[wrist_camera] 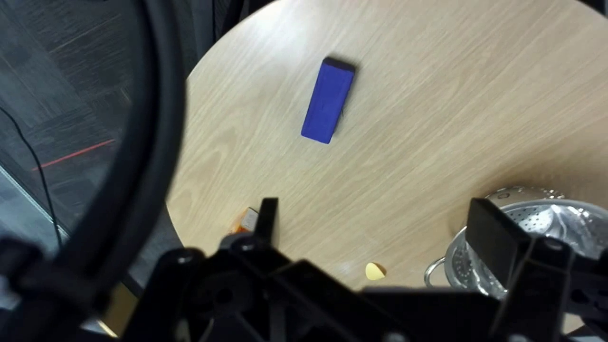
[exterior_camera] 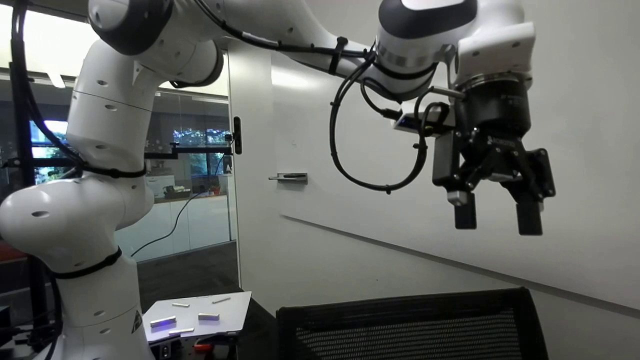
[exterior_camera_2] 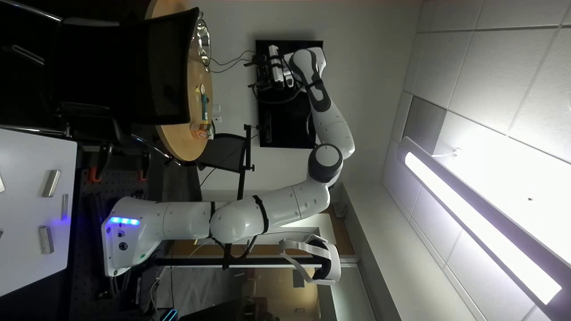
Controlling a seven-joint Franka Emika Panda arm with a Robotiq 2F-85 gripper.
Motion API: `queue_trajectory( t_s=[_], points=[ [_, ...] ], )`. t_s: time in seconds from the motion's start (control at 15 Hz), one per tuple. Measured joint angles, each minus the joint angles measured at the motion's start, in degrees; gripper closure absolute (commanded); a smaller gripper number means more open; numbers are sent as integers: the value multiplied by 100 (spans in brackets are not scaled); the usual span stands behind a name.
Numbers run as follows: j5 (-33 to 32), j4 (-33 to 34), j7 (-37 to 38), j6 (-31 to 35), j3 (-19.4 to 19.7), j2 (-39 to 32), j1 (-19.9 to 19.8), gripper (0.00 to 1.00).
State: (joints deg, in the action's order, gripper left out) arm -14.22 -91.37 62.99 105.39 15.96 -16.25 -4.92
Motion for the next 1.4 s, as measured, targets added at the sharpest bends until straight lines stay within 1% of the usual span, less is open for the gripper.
queue_trajectory(
  t_s=[0.27, 0.53, 0.73, 1.0, 1.07, 1.4],
  points=[
    [33, 41, -1132, -315, -310, 234, -6, 0],
    [183, 13, -2266, -425, -538, 389, -3, 0],
    [464, -53, -3155, -508, -644, 513, -4, 0],
    [961, -206, -4372, -726, -670, 664, -21, 0],
    [1011, -239, -4522, -795, -670, 680, -35, 0],
    [1009, -246, -4540, -794, -670, 652, -52, 0]
  ],
)
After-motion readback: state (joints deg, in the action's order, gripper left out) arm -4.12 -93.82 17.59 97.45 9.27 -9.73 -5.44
